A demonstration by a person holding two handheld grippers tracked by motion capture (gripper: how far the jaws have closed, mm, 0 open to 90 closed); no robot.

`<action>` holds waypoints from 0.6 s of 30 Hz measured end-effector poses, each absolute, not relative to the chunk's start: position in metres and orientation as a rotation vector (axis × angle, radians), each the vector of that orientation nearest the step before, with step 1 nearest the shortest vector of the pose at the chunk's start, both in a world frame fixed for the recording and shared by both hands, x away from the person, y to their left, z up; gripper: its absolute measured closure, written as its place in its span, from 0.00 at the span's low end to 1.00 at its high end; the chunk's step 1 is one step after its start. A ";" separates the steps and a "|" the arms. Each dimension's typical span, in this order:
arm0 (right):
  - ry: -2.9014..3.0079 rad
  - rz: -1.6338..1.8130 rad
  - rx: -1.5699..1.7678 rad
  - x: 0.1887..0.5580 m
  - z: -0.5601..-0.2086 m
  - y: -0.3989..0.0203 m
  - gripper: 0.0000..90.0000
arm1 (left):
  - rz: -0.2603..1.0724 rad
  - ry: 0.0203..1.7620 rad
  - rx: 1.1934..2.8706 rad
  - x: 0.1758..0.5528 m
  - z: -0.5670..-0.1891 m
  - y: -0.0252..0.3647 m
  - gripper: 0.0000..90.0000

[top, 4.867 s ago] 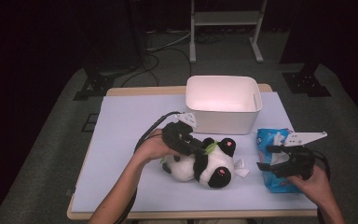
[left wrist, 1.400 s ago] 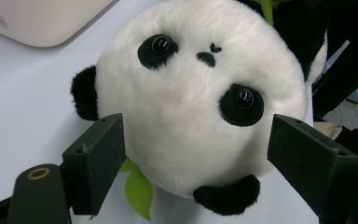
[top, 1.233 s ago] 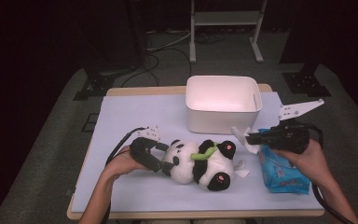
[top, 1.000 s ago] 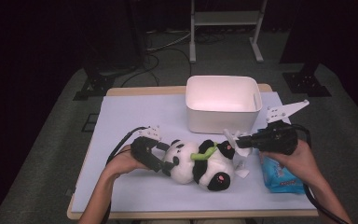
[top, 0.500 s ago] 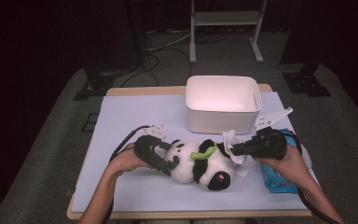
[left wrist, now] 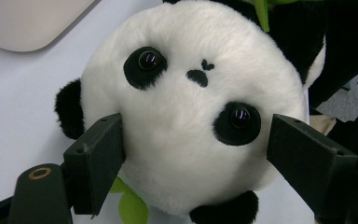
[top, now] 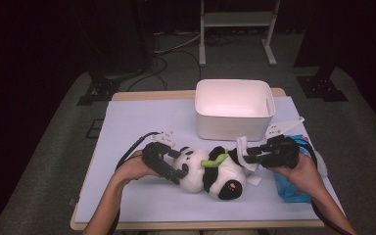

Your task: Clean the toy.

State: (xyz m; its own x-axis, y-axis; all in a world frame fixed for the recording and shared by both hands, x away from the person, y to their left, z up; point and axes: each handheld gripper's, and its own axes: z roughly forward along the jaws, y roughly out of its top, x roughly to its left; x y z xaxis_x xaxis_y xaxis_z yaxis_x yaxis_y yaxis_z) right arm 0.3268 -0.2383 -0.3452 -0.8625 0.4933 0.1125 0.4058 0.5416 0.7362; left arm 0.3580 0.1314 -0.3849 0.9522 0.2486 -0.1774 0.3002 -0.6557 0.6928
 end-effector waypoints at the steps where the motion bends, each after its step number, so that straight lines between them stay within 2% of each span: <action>1: 2.661 1.232 0.774 0.327 -0.346 -0.238 0.71 | -0.087 0.384 2.318 0.357 -0.385 0.131 0.22; 18: 2.665 1.225 0.812 0.346 -0.368 -0.244 0.83 | -0.112 0.380 2.352 0.338 -0.384 0.128 0.24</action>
State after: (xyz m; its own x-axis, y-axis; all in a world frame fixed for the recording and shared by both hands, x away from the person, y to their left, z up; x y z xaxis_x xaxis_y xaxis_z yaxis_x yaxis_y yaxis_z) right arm 0.3459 -0.2443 -0.3678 -0.8532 0.5056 0.1282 0.4265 0.5348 0.7294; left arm 0.3382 0.1278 -0.3842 0.9523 0.2390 -0.1895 0.3036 -0.6837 0.6636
